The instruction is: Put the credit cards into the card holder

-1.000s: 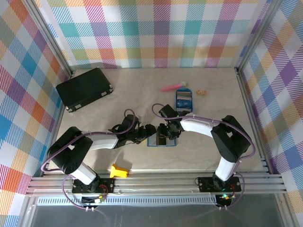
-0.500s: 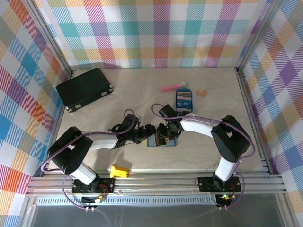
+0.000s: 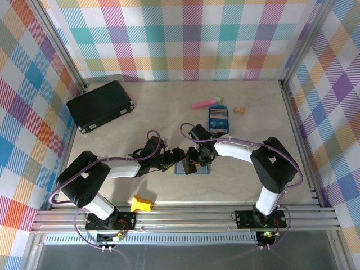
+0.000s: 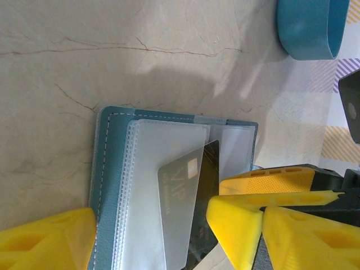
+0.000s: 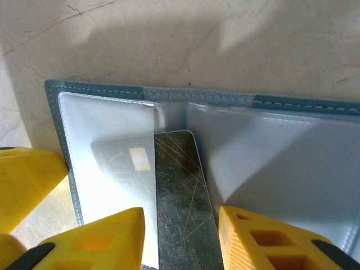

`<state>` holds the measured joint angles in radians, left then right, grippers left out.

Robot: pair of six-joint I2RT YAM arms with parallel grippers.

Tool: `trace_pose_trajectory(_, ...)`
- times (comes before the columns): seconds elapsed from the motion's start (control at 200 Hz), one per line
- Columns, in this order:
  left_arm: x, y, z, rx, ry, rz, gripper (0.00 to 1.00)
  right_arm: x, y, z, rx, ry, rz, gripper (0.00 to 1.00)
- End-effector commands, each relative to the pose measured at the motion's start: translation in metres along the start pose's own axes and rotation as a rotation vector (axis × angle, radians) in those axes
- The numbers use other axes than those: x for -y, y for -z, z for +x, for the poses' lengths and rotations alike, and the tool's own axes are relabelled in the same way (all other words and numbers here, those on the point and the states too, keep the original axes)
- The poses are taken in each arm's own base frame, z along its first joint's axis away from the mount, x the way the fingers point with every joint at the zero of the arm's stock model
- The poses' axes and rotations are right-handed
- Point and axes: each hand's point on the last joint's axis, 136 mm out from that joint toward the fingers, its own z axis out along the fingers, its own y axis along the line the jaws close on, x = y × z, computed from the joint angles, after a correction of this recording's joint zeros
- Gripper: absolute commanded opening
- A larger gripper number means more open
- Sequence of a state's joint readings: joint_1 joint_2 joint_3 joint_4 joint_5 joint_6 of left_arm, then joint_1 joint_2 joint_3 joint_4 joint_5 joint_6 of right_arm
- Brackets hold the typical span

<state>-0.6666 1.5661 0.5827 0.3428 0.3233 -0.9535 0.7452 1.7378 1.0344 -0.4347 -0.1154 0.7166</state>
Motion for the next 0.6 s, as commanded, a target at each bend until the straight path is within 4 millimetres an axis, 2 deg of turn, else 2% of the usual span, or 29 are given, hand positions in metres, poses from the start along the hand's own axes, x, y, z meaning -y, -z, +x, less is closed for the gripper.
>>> trace_pose_trajectory(0.0, -0.005, -0.002, 0.010, -0.020, -0.001, -0.010, 0.78, 0.000, 0.014, 0.008, 0.005, 0.021, -0.008, 0.39)
trace_pose_trajectory(0.245, -0.005, -0.003, 0.010, -0.021, 0.003, -0.011, 0.78, -0.006, 0.029, 0.023, 0.001, 0.045, -0.092, 0.38)
trace_pose_trajectory(0.445, -0.004, -0.004, 0.009, -0.019, 0.004, -0.007, 0.78, -0.016, 0.016, 0.032, -0.063, 0.057, -0.159, 0.37)
trace_pose_trajectory(0.595, -0.005, -0.004, 0.009, -0.020, 0.005, -0.010, 0.78, -0.022, 0.005, 0.030, -0.071, 0.049, -0.196, 0.37)
